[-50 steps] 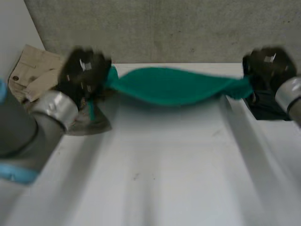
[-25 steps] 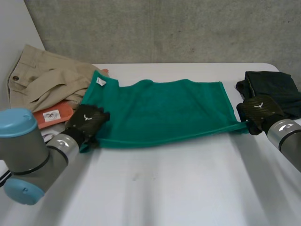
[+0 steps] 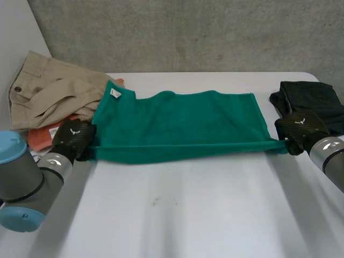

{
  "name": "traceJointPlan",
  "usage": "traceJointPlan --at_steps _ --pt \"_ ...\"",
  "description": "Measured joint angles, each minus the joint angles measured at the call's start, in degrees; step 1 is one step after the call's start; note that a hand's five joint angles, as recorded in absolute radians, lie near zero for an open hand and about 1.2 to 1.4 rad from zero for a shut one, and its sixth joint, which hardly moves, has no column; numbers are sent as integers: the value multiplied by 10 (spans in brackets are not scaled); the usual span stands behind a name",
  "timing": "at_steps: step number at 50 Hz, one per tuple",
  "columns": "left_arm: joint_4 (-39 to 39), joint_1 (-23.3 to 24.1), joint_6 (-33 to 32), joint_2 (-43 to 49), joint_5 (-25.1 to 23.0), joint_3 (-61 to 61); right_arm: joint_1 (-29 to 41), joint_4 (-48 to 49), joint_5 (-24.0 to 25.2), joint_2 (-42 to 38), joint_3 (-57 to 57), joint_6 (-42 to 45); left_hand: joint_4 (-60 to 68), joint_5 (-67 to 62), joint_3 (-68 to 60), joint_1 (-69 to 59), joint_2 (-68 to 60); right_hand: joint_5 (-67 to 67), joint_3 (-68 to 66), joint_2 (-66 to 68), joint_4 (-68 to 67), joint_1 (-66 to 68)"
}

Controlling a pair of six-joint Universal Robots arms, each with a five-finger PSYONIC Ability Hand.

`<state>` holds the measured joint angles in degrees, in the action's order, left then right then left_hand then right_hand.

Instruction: Fold the laundry.

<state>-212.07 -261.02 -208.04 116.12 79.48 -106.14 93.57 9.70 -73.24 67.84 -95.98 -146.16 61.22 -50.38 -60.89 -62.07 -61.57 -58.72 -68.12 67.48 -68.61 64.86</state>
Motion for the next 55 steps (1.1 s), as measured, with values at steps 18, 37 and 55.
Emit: traceJointPlan --at_steps 18,37,55 --pt "262 34 -25 -245 3 -80 -34 -243 -1 117 -26 157 74 -65 -72 -33 -68 0 0 0 0 0" --pt "310 60 -142 -235 7 -70 -141 -294 70 137 -59 271 75 -65 -72 -33 -68 0 0 0 0 0" --pt "176 108 -141 112 100 276 -2 -32 -37 -134 190 179 75 -65 -72 -33 -68 -1 0 0 0 0"
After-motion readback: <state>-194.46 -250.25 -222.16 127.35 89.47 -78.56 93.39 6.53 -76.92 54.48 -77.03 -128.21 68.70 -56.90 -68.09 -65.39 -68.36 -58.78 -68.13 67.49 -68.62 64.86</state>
